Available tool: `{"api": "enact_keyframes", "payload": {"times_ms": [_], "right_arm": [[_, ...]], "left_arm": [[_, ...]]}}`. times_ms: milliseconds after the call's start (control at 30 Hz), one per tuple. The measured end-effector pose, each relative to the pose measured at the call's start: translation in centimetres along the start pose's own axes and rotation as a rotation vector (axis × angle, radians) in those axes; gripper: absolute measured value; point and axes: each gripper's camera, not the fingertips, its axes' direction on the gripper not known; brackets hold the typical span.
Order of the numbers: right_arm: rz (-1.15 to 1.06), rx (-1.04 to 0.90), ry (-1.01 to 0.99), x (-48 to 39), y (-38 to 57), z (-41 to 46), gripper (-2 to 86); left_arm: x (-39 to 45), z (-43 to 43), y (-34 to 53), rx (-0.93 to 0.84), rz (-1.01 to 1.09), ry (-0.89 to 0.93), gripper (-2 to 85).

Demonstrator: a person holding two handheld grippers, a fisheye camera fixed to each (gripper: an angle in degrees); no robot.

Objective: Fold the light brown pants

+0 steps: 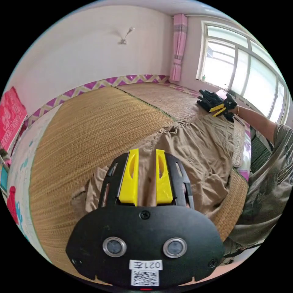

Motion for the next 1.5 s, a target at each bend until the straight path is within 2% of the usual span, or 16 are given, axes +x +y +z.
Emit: {"api": "enact_keyframes", "payload": {"times_ms": [267, 400, 600, 667, 733, 867, 1000, 1167, 1267, 1333, 1500], "right_arm": [[-0.048, 0.002, -0.167, 2.5, -2.4, 3.6, 9.4], [0.001, 0.068, -0.224, 4.5, -1.2, 2.9, 0.5], [0.048, 0.188, -0.207, 5.5, 1.5, 0.3, -1.0], [0.061, 0.214, -0.195, 5.5, 2.3, -0.2, -1.0], [0.076, 0.221, -0.168, 5.4, 3.2, -0.4, -1.0], [0.083, 0.229, -0.128, 5.0, 4.3, -0.9, -1.0], [0.087, 0.251, -0.105, 4.3, 6.5, -2.5, -1.0], [0.07, 0.345, -0.073, -0.9, 13.4, -9.6, -1.0], [0.093, 0.492, -0.098, -7.5, 20.3, -14.4, -1.0], [0.116, 0.524, -0.13, -13.5, 24.2, -16.2, -1.0], [0.123, 0.454, -0.198, -23.0, 28.4, -16.7, -1.0]], "left_arm": [[-2.3, 3.7, -2.1, -0.1, 0.062, 0.11, 8.8], [-2.3, 4.9, -2.4, -0.128, 0.1, 0.17, 9.3], [-2.4, 6.6, -2.8, -0.184, 0.146, 0.195, 9.2], [-2.5, 7.3, -2.6, -0.224, 0.161, 0.2, 7.3], [-2.7, 7.4, -2.3, -0.256, 0.18, 0.227, 1.3], [-3.0, 4.9, -1.4, -0.173, 0.185, 0.212, -0.6], [-1.7, -2.2, 0.4, -0.022, 0.228, 0.227, -0.9], [3.9, -13.7, 7.1, 0.114, 0.326, 0.235, -1.0], [8.1, -18.6, 13.3, 0.142, 0.325, 0.226, -1.0], [10.3, -20.4, 18.2, 0.137, 0.262, 0.229, -1.0], [10.9, -20.0, 28.0, 0.159, 0.028, 0.284, -1.0]]}}
